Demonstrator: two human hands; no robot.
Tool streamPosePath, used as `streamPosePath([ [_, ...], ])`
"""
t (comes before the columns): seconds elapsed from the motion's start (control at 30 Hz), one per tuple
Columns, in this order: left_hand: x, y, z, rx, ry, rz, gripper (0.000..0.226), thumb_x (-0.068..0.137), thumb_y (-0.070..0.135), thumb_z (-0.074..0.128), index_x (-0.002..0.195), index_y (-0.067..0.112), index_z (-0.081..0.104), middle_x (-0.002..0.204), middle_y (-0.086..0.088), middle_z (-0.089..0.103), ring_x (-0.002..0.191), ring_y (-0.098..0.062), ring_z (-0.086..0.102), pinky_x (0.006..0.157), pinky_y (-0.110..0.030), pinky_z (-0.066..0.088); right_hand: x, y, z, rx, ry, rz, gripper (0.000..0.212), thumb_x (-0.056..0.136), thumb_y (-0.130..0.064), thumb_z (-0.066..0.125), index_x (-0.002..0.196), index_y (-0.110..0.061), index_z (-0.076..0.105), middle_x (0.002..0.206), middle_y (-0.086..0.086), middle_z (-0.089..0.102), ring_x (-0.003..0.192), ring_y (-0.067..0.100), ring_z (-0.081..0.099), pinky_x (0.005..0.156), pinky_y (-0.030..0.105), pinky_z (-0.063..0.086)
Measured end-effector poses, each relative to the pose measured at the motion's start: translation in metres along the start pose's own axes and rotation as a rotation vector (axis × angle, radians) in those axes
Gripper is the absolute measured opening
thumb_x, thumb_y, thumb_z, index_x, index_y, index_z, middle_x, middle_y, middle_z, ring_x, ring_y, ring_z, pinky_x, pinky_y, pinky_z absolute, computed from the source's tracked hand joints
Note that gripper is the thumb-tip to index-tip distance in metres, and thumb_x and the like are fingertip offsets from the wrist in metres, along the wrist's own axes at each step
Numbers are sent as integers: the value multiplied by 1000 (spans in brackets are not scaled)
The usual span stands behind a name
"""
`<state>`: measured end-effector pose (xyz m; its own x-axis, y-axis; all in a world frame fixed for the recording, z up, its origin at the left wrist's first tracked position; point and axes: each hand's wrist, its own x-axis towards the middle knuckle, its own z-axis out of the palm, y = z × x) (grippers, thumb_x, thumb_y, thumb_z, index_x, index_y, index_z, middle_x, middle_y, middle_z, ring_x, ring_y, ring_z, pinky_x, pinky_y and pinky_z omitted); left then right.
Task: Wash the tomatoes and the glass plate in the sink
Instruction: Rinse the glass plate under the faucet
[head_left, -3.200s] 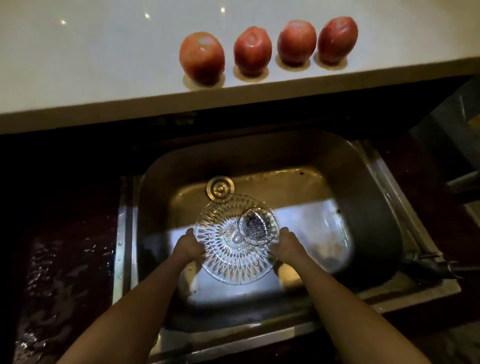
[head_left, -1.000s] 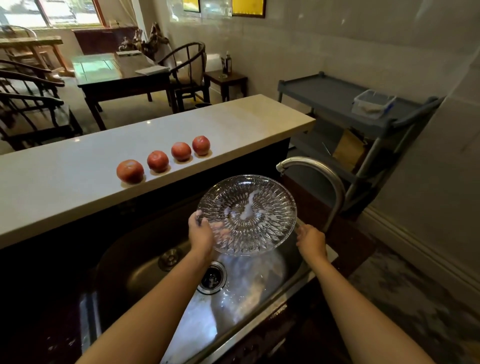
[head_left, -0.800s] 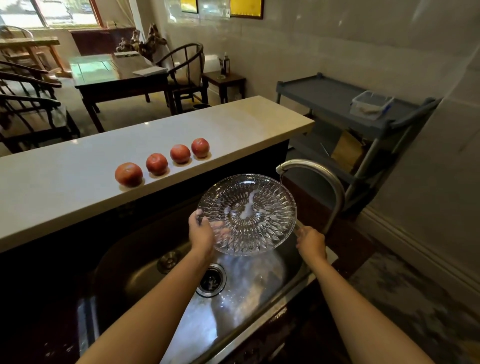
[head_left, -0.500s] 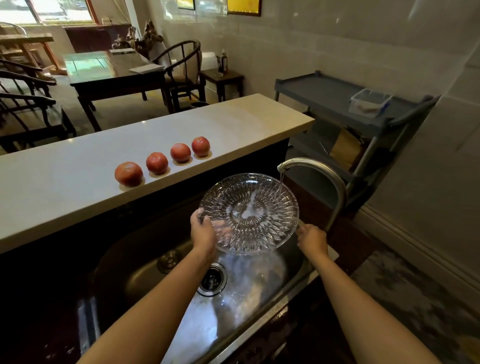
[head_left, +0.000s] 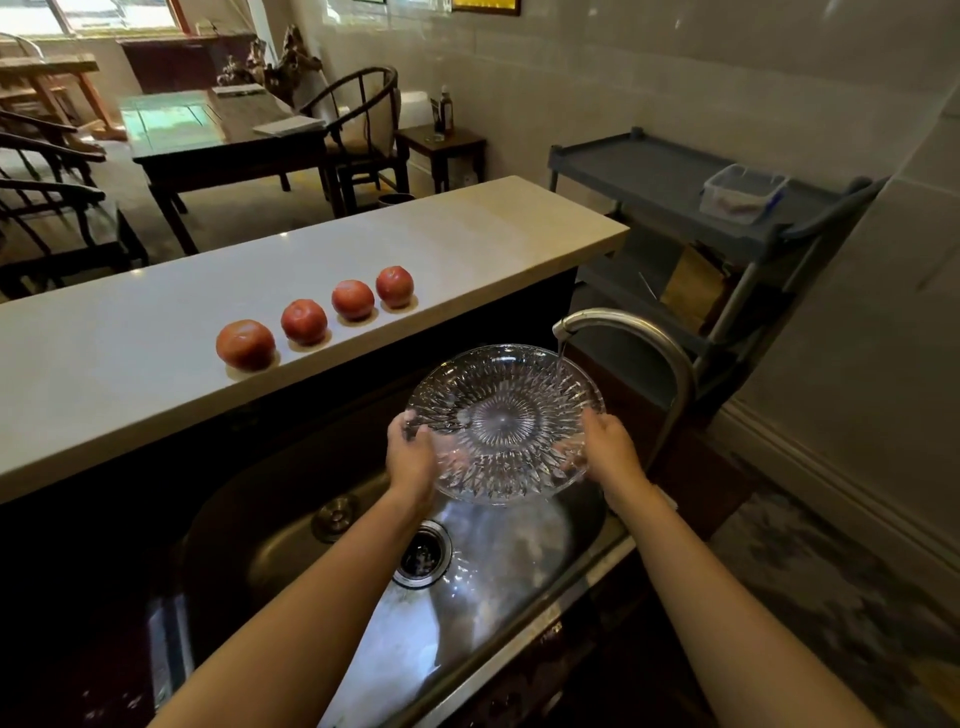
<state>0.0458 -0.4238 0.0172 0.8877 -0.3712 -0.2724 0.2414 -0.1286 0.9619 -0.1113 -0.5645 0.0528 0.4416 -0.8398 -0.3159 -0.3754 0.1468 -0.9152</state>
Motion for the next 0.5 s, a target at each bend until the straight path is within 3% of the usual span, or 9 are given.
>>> streamPosePath([
  [0.07,0,2,2,217,-3,20,44,98,16,40,141,18,32,118,-17,55,68,-15,54,50,-23,45,-1,1,3,42,70,-22,24,100,-27,33,103,-9,48,79,8,65,48,13,55,38,20,40],
  [0.13,1,5,6,616,-4,150,55,98,26,39,149,22,17,134,-21,45,93,-21,58,72,-31,51,-2,4,5,79,141,-64,20,101,-23,32,96,-11,47,71,5,61,39,9,53,34,17,39],
  [0.17,3,5,9,820,-18,226,58,98,32,37,150,24,13,146,-21,32,119,-29,48,93,-40,47,-2,5,6,93,161,-85,20,101,-22,31,95,-11,47,69,5,60,37,8,52,35,17,39],
  [0.2,6,5,13,988,-41,286,59,97,40,34,150,25,12,154,-19,17,138,-34,27,111,-46,32,-2,4,5,92,179,-100,21,101,-23,31,95,-11,47,69,6,60,38,9,52,37,19,41],
  [0.23,8,5,16,1117,-74,326,61,96,48,30,149,26,11,157,-18,4,145,-34,7,117,-47,13,-1,3,3,84,195,-109,21,101,-23,31,96,-11,48,71,7,61,40,10,53,40,22,43],
  [0.27,10,5,20,1213,-107,360,63,95,54,25,149,27,10,158,-18,-4,146,-33,-6,117,-46,0,1,2,1,76,211,-117,22,101,-23,30,96,-12,48,70,6,62,41,11,54,43,24,44],
  [0.33,9,3,33,1313,-191,446,67,93,60,17,149,26,6,158,-13,-12,145,-27,-15,113,-43,-13,5,-1,-3,61,240,-129,21,100,-23,30,97,-14,49,69,3,62,45,10,56,48,28,47],
  [0.43,-6,3,69,1238,-415,573,63,95,57,15,149,29,-1,158,-3,-11,145,-23,-14,113,-43,-13,6,-5,-2,28,218,-133,26,99,-25,32,104,-11,53,86,5,61,72,20,61,67,40,52],
  [0.5,-15,3,91,1194,-518,687,59,97,51,16,149,30,0,158,2,-9,146,-19,-12,113,-40,-13,4,-3,2,19,185,-122,28,98,-26,33,107,-9,54,89,5,60,81,25,62,74,44,52],
])
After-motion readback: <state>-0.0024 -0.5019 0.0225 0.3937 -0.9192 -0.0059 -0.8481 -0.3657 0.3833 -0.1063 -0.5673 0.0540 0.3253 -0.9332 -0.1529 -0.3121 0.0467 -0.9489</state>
